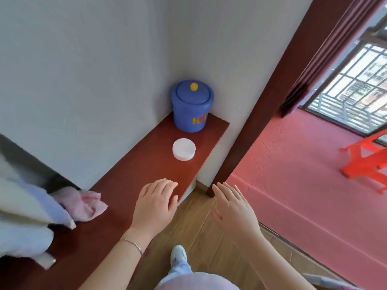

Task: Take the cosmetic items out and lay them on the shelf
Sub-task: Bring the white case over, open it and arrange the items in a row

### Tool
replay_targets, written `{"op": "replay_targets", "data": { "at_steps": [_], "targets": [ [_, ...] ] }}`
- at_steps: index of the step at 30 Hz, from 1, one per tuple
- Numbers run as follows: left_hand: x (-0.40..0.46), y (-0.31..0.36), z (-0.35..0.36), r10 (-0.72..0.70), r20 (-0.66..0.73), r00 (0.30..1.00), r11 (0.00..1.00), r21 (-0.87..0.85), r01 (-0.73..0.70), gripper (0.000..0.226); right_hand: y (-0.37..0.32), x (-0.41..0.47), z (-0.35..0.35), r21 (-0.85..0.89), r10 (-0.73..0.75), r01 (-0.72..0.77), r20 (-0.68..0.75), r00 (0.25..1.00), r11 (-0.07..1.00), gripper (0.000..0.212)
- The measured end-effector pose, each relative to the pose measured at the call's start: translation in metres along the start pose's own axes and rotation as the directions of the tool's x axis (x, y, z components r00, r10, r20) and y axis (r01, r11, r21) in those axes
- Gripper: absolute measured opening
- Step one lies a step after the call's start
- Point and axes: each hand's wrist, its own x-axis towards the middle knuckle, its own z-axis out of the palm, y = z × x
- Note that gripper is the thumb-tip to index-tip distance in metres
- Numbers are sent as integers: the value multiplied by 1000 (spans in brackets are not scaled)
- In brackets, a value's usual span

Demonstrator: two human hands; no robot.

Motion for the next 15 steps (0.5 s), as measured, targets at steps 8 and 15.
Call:
{"op": "replay_targets", "data": {
  "at_steps": [8,15],
  "targets": [
    [58,-15,9,-81,-11,997,996,35,81,31,21,82,6,56,-83,84,-20,996,995,49],
    [69,-19,12,-150,-22,988,982,115,152,41,26,149,15,104,-183,179,33,983,978,53]
  ]
}}
